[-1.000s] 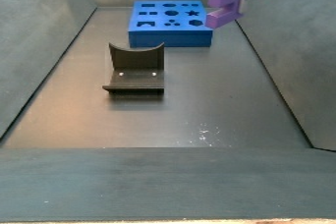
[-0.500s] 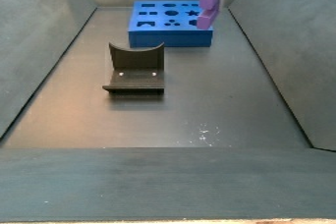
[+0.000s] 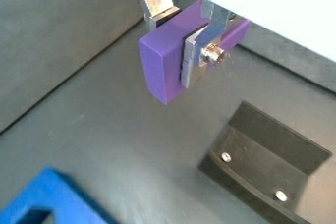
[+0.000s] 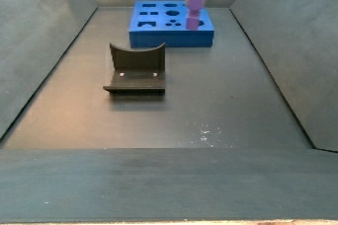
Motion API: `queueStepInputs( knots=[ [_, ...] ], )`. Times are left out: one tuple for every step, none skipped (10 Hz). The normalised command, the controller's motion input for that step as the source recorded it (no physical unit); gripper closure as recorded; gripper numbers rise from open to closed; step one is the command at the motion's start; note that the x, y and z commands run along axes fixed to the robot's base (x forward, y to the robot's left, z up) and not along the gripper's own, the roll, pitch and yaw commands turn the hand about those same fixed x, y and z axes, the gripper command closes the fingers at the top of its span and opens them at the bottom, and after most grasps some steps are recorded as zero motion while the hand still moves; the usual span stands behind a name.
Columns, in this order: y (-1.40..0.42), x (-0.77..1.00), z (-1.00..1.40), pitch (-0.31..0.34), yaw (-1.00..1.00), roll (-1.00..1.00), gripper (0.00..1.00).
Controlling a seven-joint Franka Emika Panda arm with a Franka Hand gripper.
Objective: Pick up the double-square object. Move up. Place the double-square object on the fixture. Regrasp the double-square object. Move to above the board. Insert the double-square object.
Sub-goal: Place the double-square object on the fixture.
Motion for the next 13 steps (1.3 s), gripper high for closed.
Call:
queueStepInputs(
  knots=[
    [0.15, 1.00, 0.10, 0.041, 0.18, -1.00, 1.00],
    [0.13, 1.00, 0.08, 0.061, 0.16, -1.00, 1.00],
    [0.12, 1.00, 0.06, 0.079, 0.14, -1.00, 1.00],
    [0.11, 1.00, 0.04, 0.102, 0.10, -1.00, 1.00],
    [0.10, 1.00, 0.02, 0.118, 0.07, -1.00, 1.00],
    [0.09, 1.00, 0.01, 0.138, 0.04, -1.00, 1.00],
    [0.09, 1.00, 0.00, 0.154, 0.00, -1.00, 1.00],
    [0.08, 1.00, -0.01, 0.153, -0.04, -0.91, 1.00],
    [0.08, 1.00, -0.02, 0.137, -0.07, -0.76, 1.00],
    [0.08, 1.00, -0.02, 0.125, -0.09, -0.66, 1.00],
    [0.06, 0.88, -0.03, 0.094, -0.11, -0.41, 1.00],
    [0.06, 0.83, -0.03, 0.084, -0.11, -0.31, 1.00],
    [0.04, 0.72, -0.02, 0.059, -0.11, -0.20, 1.00]
  ],
)
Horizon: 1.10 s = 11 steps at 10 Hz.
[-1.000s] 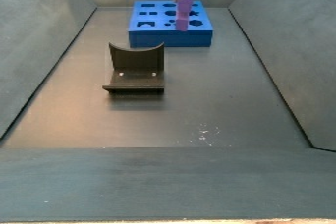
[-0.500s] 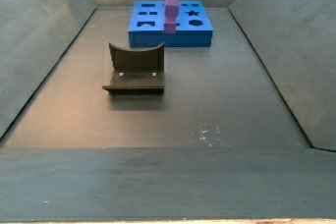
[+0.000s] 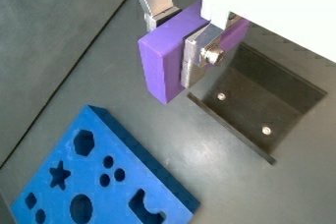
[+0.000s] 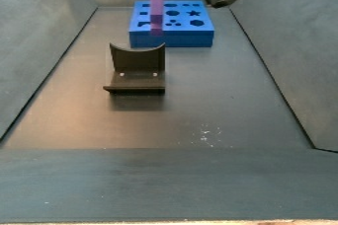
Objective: Pick up the double-square object. Move up. Place the double-square object on the fixture. Regrasp the double-square object. Move to above the board. Insert the double-square object.
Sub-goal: Place the double-square object on the fixture.
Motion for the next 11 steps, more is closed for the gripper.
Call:
queueStepInputs(
  knots=[
    [0.04, 0.63, -0.02, 0.046, -0.10, -0.18, 1.00],
    [0.04, 0.52, -0.02, 0.042, -0.08, -0.16, 1.00],
    [0.04, 0.47, -0.02, 0.042, -0.08, -0.16, 1.00],
    [0.04, 0.37, -0.02, 0.053, -0.07, -0.15, 1.00],
    [0.03, 0.30, -0.01, 0.060, -0.06, -0.15, 1.00],
    [0.03, 0.22, -0.01, 0.072, -0.05, -0.15, 1.00],
    [0.03, 0.19, -0.02, 0.076, -0.05, -0.15, 1.00],
    [0.13, 0.15, -1.00, 0.197, 0.09, -1.00, 1.00],
    [0.14, 0.14, -1.00, 0.191, 0.08, -1.00, 1.00],
    [0.14, 0.15, -1.00, 0.245, 0.00, -1.00, 1.00],
    [0.14, 0.16, -1.00, 0.266, -0.04, -0.94, 1.00]
  ],
)
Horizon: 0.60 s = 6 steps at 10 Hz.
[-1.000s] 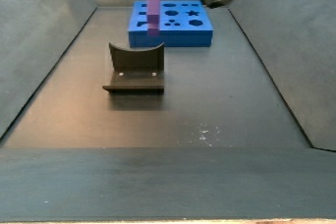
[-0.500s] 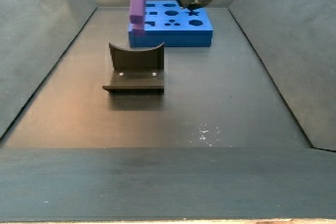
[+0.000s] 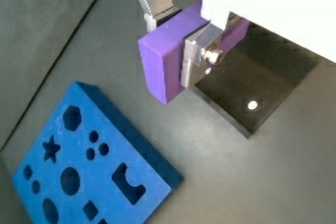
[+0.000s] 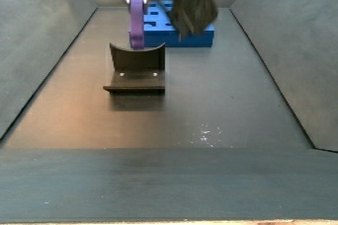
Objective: Pick up the double-square object. Move up. Place the double-square object on the fixture. Regrasp the double-square object. Move to above the board. Insert the double-square object.
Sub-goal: Place the double-square object on the fixture.
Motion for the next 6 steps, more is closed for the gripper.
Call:
queueStepInputs(
  knots=[
    [0.14, 0.18, -1.00, 0.239, -0.13, -0.69, 1.00],
    [0.14, 0.18, -1.00, 0.217, -0.16, -0.58, 1.00],
    [0.14, 0.19, -1.00, 0.167, -0.21, -0.36, 1.00],
    [0.13, 0.19, -1.00, 0.126, -0.22, -0.25, 1.00],
    [0.13, 0.19, -0.97, 0.076, -0.23, -0.19, 1.00],
    [0.11, 0.16, -0.78, 0.030, -0.22, -0.18, 1.00]
  ],
)
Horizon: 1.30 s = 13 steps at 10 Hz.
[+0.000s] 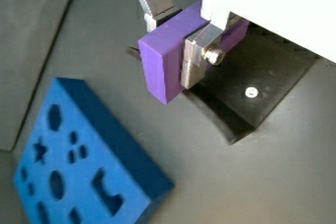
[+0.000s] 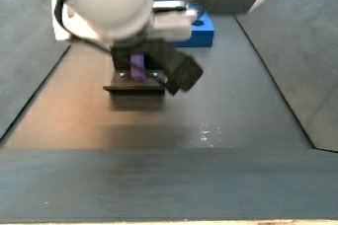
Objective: Pick up the double-square object. Move up. Place the double-square object on the fixture. Regrasp the double-square object. Move to above the board. Insert the double-square object.
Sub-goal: Place the double-square object on the fixture, then regrasp the double-square object.
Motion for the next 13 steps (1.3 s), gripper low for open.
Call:
queueStepInputs(
  knots=[
    [0.08, 0.12, -0.55, -0.013, -0.20, -0.18, 1.00],
    [0.08, 0.09, -0.51, -0.034, -0.18, -0.14, 1.00],
    [0.07, 0.09, -0.51, -0.042, -0.15, -0.13, 1.00],
    [0.07, 0.09, -0.51, -0.041, -0.12, -0.13, 1.00],
    [0.06, 0.09, -0.51, -0.040, -0.10, -0.13, 1.00],
    [0.00, 0.00, 0.00, 0.000, 0.00, 0.00, 0.00],
    [0.00, 0.00, 1.00, 0.052, 0.05, -0.01, 0.00],
    [0.00, 0.00, 1.00, 0.055, 0.06, -0.01, 0.00],
    [0.01, -0.03, 1.00, 0.074, 0.04, 0.01, 0.00],
    [0.00, -0.03, 1.00, 0.083, 0.03, 0.02, 0.00],
    [0.00, -0.03, 1.00, 0.097, 0.01, 0.03, 0.00],
    [0.01, -0.03, 0.91, 0.102, -0.01, 0.04, 0.00],
    [0.01, -0.03, 0.74, 0.101, -0.03, 0.04, 0.00]
  ],
)
